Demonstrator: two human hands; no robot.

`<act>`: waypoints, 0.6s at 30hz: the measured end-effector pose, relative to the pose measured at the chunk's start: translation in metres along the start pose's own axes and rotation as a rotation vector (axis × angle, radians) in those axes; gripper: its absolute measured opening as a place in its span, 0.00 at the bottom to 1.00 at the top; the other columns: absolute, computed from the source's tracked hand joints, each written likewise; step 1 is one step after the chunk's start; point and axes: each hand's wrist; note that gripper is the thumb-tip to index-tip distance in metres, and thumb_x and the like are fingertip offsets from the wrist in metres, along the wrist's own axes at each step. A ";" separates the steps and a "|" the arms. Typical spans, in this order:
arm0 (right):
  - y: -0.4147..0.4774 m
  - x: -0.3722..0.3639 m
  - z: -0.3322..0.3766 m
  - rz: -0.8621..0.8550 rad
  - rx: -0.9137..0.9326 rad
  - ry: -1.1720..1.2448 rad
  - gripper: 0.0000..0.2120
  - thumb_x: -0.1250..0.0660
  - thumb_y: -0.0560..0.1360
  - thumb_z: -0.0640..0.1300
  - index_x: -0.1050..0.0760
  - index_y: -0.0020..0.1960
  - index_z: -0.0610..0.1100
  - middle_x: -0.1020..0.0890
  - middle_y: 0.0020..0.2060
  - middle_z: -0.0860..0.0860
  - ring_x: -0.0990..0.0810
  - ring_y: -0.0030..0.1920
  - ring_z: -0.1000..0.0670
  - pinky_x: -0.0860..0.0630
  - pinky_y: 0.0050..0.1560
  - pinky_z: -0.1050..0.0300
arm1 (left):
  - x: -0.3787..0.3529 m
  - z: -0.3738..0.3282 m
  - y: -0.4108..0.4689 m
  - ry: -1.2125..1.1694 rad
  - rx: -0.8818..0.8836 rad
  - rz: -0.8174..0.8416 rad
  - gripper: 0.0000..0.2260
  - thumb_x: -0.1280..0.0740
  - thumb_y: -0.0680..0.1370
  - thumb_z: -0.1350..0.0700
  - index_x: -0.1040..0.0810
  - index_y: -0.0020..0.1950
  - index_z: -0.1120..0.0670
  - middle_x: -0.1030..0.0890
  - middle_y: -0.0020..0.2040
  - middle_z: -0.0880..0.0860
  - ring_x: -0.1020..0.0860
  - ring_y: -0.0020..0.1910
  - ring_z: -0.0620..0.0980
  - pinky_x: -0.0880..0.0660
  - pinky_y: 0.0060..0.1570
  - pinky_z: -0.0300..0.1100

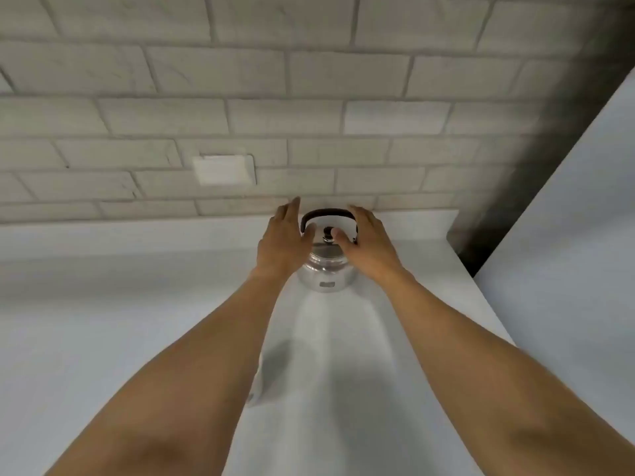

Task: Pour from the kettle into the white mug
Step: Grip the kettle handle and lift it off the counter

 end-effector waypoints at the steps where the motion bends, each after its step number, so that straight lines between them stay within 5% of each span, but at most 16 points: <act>1: 0.010 0.000 -0.005 0.011 0.008 -0.014 0.34 0.38 0.80 0.62 0.42 0.81 0.50 0.36 0.79 0.55 0.39 0.78 0.50 0.31 0.73 0.46 | -0.007 -0.001 0.009 -0.010 -0.011 0.012 0.31 0.37 0.85 0.47 0.43 0.86 0.52 0.36 0.84 0.54 0.32 0.81 0.58 0.28 0.72 0.58; 5: 0.043 -0.004 -0.019 0.096 0.040 -0.049 0.36 0.36 0.80 0.61 0.41 0.82 0.47 0.35 0.79 0.51 0.37 0.78 0.47 0.33 0.75 0.45 | -0.024 0.001 0.037 0.014 0.001 0.140 0.27 0.37 0.86 0.56 0.40 0.85 0.55 0.32 0.81 0.58 0.29 0.78 0.60 0.29 0.74 0.53; 10: 0.065 -0.007 -0.024 0.144 0.215 -0.044 0.17 0.34 0.83 0.49 0.23 0.69 0.44 0.17 0.57 0.49 0.18 0.56 0.47 0.23 0.58 0.52 | -0.027 0.012 0.048 0.085 -0.053 0.107 0.13 0.39 0.86 0.61 0.21 0.69 0.58 0.18 0.58 0.60 0.19 0.56 0.63 0.28 0.49 0.46; 13: 0.062 -0.001 -0.023 0.175 0.285 0.015 0.11 0.33 0.83 0.46 0.19 0.61 0.43 0.15 0.47 0.49 0.18 0.47 0.48 0.23 0.49 0.54 | -0.017 0.012 0.045 0.099 -0.110 0.132 0.13 0.39 0.87 0.61 0.21 0.69 0.59 0.17 0.57 0.60 0.19 0.55 0.63 0.28 0.49 0.45; 18: 0.034 0.018 -0.005 0.089 0.272 0.131 0.09 0.29 0.80 0.50 0.18 0.59 0.51 0.15 0.48 0.60 0.18 0.50 0.60 0.25 0.50 0.68 | 0.016 -0.003 0.015 0.052 -0.176 0.143 0.13 0.38 0.87 0.59 0.21 0.70 0.58 0.17 0.59 0.58 0.18 0.54 0.60 0.27 0.51 0.44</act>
Point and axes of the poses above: each hand's wrist, its own y-axis towards the middle knuckle, its own x-axis out of the back of the hand, z = x × y
